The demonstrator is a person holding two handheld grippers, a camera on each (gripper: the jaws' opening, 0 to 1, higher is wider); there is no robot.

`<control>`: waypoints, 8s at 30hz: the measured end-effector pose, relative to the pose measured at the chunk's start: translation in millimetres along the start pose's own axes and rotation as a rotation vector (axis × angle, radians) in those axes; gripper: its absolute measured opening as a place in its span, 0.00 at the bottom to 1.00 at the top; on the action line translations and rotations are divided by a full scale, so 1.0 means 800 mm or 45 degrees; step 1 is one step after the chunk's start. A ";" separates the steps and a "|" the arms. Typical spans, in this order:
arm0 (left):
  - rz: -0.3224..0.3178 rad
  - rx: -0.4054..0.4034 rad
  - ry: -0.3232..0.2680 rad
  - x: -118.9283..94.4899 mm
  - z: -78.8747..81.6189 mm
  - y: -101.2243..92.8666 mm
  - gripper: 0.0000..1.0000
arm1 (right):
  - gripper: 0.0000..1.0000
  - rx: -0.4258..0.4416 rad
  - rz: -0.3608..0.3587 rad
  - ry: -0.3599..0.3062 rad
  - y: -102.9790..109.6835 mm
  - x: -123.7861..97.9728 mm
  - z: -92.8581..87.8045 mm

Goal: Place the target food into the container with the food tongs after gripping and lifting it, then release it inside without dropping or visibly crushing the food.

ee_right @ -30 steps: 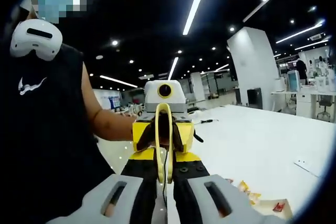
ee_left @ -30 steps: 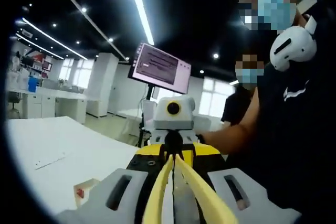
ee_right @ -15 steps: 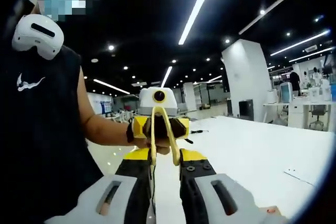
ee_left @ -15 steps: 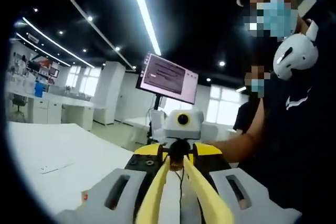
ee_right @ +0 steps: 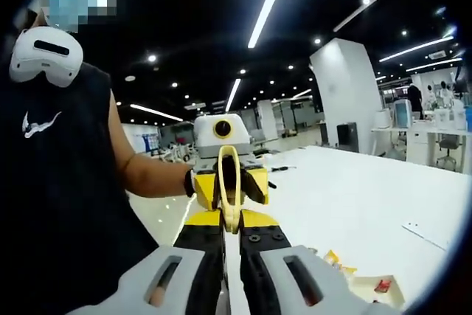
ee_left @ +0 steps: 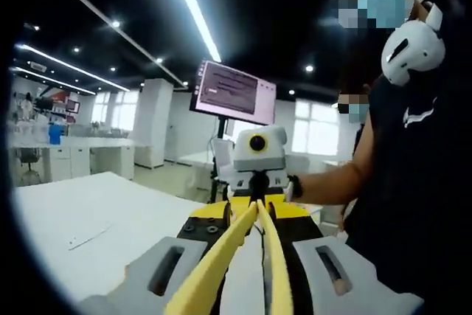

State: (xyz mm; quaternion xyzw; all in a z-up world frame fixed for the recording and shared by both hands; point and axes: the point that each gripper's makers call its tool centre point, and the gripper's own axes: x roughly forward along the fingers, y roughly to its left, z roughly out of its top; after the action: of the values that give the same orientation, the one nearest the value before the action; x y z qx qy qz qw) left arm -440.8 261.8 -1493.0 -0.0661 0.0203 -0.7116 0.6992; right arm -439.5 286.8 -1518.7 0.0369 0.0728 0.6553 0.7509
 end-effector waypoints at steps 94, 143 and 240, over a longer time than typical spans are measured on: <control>0.089 0.027 -0.028 -0.003 0.004 0.004 0.21 | 0.21 -0.020 -0.022 -0.084 -0.013 -0.022 0.013; 0.312 0.033 0.060 -0.044 -0.031 0.048 0.22 | 0.31 -0.066 -0.346 -0.036 -0.064 -0.039 -0.017; 0.738 -0.170 0.968 -0.093 -0.403 0.172 0.23 | 0.73 0.140 -1.008 0.200 -0.082 -0.132 -0.244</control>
State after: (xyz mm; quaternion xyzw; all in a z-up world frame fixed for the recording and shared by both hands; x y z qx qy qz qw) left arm -342.7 313.1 -1833.8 0.1625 0.3376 -0.4585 0.8059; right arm -419.9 165.6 -1714.6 -0.0041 0.1735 0.3115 0.9343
